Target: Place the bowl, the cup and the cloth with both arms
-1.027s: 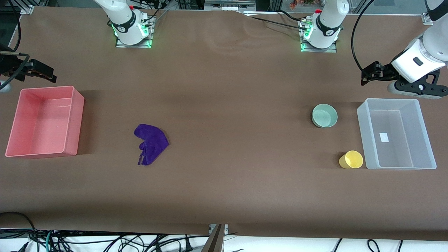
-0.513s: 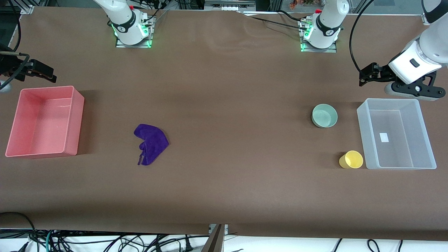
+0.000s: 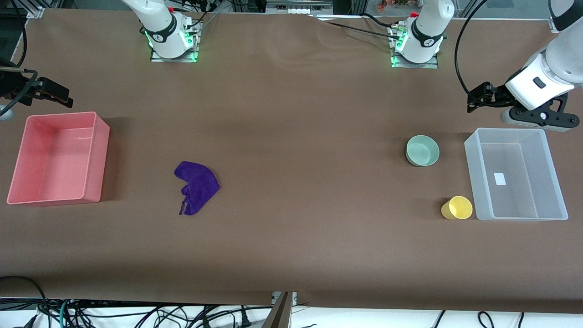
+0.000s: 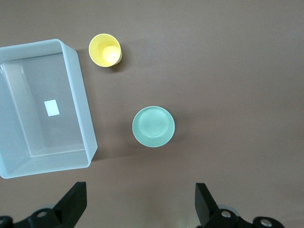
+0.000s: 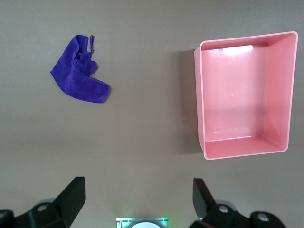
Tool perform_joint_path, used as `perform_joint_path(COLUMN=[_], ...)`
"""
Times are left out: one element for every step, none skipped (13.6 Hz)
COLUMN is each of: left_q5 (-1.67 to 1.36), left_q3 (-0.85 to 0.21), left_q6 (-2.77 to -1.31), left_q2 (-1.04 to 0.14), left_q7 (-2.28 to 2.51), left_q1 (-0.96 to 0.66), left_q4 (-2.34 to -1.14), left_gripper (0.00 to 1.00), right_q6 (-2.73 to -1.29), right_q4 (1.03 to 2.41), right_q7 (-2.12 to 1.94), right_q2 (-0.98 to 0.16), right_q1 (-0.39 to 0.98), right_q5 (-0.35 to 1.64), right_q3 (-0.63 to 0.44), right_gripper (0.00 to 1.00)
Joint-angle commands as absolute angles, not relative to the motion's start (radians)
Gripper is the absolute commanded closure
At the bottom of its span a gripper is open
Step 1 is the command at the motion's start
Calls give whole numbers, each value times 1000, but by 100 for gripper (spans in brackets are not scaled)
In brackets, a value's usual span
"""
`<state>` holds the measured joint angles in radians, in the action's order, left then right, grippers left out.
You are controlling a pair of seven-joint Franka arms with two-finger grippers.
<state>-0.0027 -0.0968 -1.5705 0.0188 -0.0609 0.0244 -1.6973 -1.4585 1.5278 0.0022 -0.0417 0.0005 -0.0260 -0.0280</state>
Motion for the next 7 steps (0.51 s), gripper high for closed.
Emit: perform_joint_path(left_q5=[-12, -12, -12, -12, -12, -12, -12], left_q3=[-89, -87, -87, -87, -87, -89, -89], left_q6=[-1572, -1572, -1574, -1577, -1577, -1575, -1575], left_q2=[15, 15, 15, 14, 14, 12, 12], left_q7=[-54, -55, -55, -55, -58, -61, -61], left_q1=[32, 35, 44, 48, 52, 60, 63], left_q4=[-1690, -1692, -1692, -1692, -1692, -1693, -1695], left_gripper=[0, 0, 0, 0, 0, 0, 0], right_q6=[-1454, -1454, -1454, -1454, -1454, -1454, -1454], right_q4=[1508, 1508, 1508, 1508, 1508, 1508, 1508], right_q7=[-6, -6, -6, -6, -6, -8, -8], right_q2=[-48, -48, -48, -48, -48, -48, -48], right_q1=[-3, -2, -2, -3, -5, -5, -5], right_q5=[-32, -31, -31, -32, -32, -32, -32], right_q3=[-26, -26, -26, -26, -28, -28, -28], right_gripper=[0, 0, 0, 0, 0, 0, 0])
